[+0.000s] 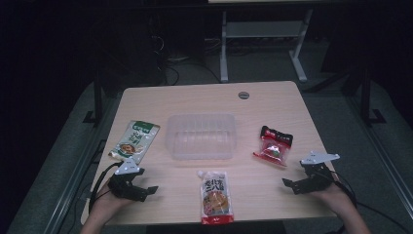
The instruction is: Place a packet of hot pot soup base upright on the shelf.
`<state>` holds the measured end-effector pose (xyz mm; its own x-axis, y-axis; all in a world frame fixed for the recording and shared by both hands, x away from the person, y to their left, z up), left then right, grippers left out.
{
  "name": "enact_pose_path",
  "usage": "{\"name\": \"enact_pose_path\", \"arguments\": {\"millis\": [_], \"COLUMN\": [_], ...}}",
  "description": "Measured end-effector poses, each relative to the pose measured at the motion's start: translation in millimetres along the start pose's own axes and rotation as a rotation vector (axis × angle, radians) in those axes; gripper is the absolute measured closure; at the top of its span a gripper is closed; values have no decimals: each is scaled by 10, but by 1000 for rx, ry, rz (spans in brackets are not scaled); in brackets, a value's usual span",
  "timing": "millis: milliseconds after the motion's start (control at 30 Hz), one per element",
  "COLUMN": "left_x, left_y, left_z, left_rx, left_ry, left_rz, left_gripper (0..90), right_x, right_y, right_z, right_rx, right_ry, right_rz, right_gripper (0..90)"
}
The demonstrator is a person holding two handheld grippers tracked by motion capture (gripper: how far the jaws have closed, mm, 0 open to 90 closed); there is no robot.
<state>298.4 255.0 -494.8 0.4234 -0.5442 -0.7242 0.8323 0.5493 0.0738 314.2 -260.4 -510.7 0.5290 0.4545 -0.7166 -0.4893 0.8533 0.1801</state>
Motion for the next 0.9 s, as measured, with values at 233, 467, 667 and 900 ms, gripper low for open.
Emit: {"name": "enact_pose_path", "arguments": {"millis": [233,467,667,900], "left_x": [27,44,84,143], "left_y": [-107,-278,-458,-594], "left_z": [89,274,444,640], "left_rx": [10,3,7,25], "left_ry": [-11,-40,-56,-79], "left_rz": [-29,-70,-129,-183], "left_gripper": [163,384,598,789], "right_x": [-16,-21,-18,-15], "right_y": [-3,15,19,27], "right_z": [18,35,40,30], "right_rx": [2,2,10,14], "right_ry": [-14,-20,-19,-14], "right_rz": [-1,6,4,15], "right_gripper": [9,52,53,55]}}
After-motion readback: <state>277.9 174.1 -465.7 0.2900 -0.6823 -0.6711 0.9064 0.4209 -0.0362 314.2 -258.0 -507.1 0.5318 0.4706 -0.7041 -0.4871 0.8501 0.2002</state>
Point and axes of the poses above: each handheld gripper's, and its own axes: x roughly forward along the jaws, z roughly out of its top, y roughly to its left, the point moved 6 cm from there along x, roughly forward along the jaws, and after that the axes turned 11 degrees about x, right-handed, at the moved point
